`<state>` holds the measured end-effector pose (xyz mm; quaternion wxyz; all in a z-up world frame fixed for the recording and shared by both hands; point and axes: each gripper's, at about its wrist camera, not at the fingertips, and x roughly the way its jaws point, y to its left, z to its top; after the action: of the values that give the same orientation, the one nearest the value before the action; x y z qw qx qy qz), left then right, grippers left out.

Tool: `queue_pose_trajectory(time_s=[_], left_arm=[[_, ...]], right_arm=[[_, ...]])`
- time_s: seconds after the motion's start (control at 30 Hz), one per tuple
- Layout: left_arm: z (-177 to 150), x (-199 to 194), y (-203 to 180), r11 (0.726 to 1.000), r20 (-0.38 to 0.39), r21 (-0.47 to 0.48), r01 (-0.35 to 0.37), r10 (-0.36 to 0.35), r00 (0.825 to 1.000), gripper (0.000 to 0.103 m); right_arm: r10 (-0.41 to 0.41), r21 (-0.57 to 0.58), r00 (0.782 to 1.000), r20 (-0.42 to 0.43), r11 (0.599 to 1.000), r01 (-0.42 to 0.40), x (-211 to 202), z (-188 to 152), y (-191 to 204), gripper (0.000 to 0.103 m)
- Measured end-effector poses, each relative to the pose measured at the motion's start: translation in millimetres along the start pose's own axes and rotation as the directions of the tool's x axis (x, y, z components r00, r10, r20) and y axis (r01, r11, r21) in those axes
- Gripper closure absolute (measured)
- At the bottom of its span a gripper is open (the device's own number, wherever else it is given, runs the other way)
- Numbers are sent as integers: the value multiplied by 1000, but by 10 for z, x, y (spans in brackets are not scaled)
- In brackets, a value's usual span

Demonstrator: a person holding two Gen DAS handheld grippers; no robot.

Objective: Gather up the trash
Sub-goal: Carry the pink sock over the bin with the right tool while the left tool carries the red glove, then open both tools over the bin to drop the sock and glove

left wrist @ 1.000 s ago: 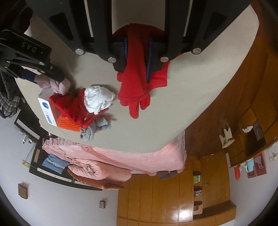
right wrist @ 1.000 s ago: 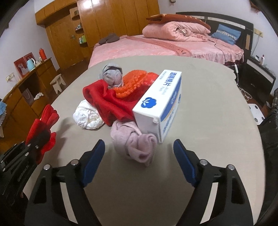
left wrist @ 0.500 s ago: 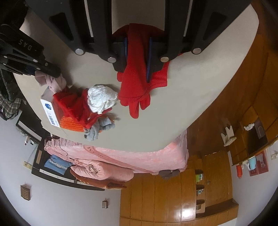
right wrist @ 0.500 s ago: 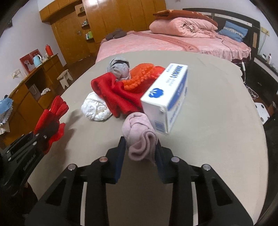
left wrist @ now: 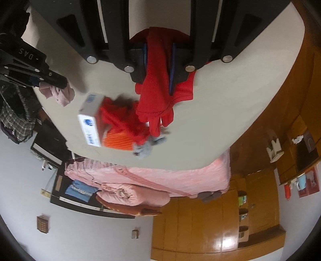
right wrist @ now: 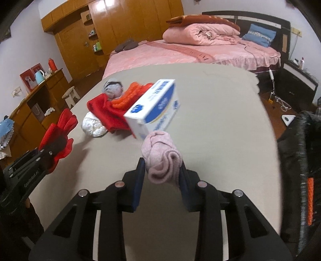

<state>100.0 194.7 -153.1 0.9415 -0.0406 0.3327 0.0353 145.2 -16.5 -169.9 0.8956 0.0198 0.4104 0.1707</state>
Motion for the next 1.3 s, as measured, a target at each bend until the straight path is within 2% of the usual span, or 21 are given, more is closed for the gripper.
queue_pose_trajectory(time_s=[0.3, 0.6, 0.83, 1.1, 1.3], left_arm=[[121, -135, -554, 994, 35, 66, 86, -88, 995, 86], [249, -207, -1181, 973, 49, 134, 189, -197, 979, 86], [315, -229, -1705, 945, 42, 184, 270, -282, 958, 86], [302, -230, -2259, 907, 16, 236, 349, -363, 932, 86], [283, -209, -2687, 869, -16, 266, 417, -429, 903, 86]], right_arm=[[-54, 23, 996, 71, 998, 52, -505, 8, -439, 72], [-118, 76, 985, 126, 991, 109, -920, -6, -894, 72], [-184, 145, 973, 137, 976, 164, -1147, -130, -1313, 72], [-279, 228, 950, 139, 943, 244, -1360, -318, -1860, 72], [-335, 286, 932, 137, 914, 286, -1469, -448, -2243, 72]])
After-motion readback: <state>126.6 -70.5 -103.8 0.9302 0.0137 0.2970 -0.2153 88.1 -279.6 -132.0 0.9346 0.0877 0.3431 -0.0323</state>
